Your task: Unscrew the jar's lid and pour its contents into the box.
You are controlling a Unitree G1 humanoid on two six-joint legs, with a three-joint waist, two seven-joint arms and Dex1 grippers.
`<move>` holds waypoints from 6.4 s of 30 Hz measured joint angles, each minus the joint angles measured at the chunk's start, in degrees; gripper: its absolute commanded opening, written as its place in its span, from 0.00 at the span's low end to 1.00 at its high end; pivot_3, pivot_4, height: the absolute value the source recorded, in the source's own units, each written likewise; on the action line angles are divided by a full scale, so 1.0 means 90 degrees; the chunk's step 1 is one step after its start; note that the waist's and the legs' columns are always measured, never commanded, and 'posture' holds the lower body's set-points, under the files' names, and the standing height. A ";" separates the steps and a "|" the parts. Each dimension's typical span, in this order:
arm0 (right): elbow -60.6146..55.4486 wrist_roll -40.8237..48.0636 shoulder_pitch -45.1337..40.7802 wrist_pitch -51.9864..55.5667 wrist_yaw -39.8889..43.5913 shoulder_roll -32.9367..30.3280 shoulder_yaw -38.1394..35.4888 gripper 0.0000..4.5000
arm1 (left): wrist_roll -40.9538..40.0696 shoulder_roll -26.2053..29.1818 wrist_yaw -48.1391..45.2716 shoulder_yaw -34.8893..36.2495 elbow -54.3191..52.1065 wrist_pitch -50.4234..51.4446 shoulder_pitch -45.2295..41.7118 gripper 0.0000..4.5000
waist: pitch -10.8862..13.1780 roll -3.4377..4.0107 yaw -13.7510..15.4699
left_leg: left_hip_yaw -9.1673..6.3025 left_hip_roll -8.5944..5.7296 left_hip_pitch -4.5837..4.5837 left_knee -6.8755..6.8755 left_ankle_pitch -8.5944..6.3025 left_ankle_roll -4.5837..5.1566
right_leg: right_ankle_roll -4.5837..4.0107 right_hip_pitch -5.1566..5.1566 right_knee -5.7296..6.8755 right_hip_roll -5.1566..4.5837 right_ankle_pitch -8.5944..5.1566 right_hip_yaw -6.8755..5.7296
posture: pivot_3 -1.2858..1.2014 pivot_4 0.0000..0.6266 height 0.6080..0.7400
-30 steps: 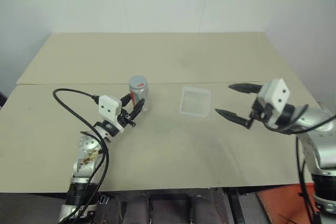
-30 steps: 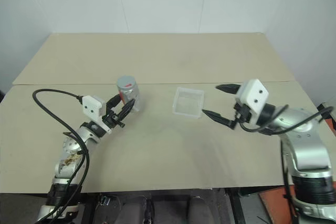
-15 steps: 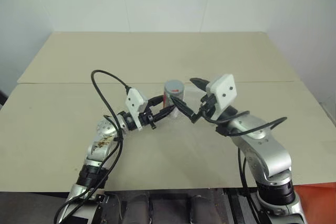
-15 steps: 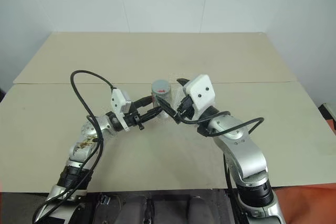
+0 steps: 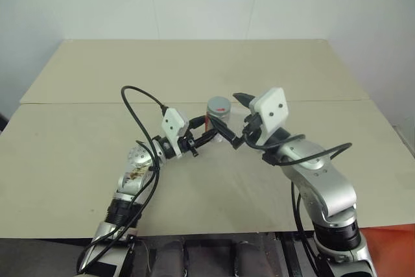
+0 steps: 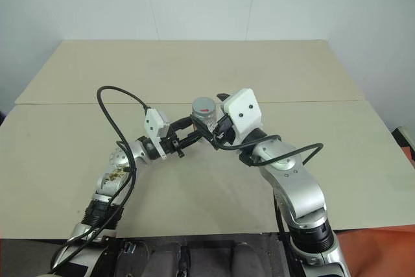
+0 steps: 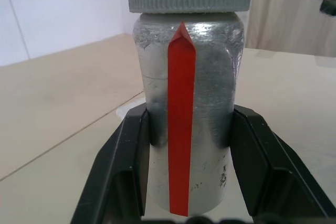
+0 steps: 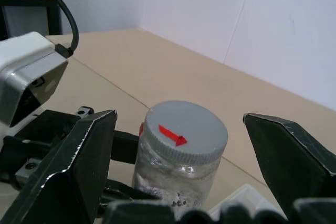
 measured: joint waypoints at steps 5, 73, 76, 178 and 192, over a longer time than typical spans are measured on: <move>0.0248 0.0155 -0.0065 0.0005 0.0026 0.0244 -0.0071 1.00 | -0.0006 -0.0002 0.0007 0.0000 -0.0098 0.0003 0.0018 0.42 | 0.0000 0.0000 -0.0003 | -0.0002 0.0000 -0.0002 0.0000 0.0000 0.0000 | 0.0000 -0.0001 -0.0001 -0.0001 0.0000 0.0000 | 0.52 0.24 1.00; 0.4603 0.1948 -0.2139 -0.2748 0.7154 -0.0763 -0.0349 0.62 | -0.1352 0.1301 -0.2267 0.0053 -0.1497 0.0924 0.0447 0.42 | 0.0002 0.0002 -0.0054 | -0.0005 0.0009 0.0004 -0.0002 0.0000 0.0001 | 0.0000 -0.0001 0.0000 0.0005 0.0000 0.0003 | 0.52 0.24 1.00; 0.5112 0.1944 -0.2472 -0.2909 0.7577 -0.0699 -0.0296 0.62 | -0.1352 0.1271 -0.2261 0.0072 -0.1471 0.0846 0.0442 0.42 | 0.0003 0.0003 -0.0049 | -0.0003 0.0009 0.0003 -0.0002 0.0000 0.0001 | 0.0000 -0.0001 0.0000 0.0004 0.0000 0.0002 | 0.52 0.24 1.00; 0.1865 0.1968 0.0036 -0.2310 0.4115 -0.1403 -0.0641 0.62 | -0.0738 0.0504 -0.1664 -0.0410 -0.0896 0.0502 0.0369 0.42 | 0.0003 0.0002 0.0014 | -0.0014 0.0002 0.0002 0.0000 -0.0001 0.0003 | 0.0002 0.0003 -0.0004 0.0000 0.0001 0.0004 | 0.52 0.24 1.00; 0.3867 0.2507 -0.1138 -0.2341 0.6715 -0.1805 -0.0598 0.62 | -0.0848 0.0544 -0.2008 -0.0450 -0.1109 0.0661 0.0391 0.42 | 0.0003 0.0002 0.0013 | -0.0011 0.0003 0.0003 0.0000 -0.0001 0.0002 | 0.0002 0.0001 -0.0002 0.0001 0.0001 0.0004 | 0.52 0.24 1.00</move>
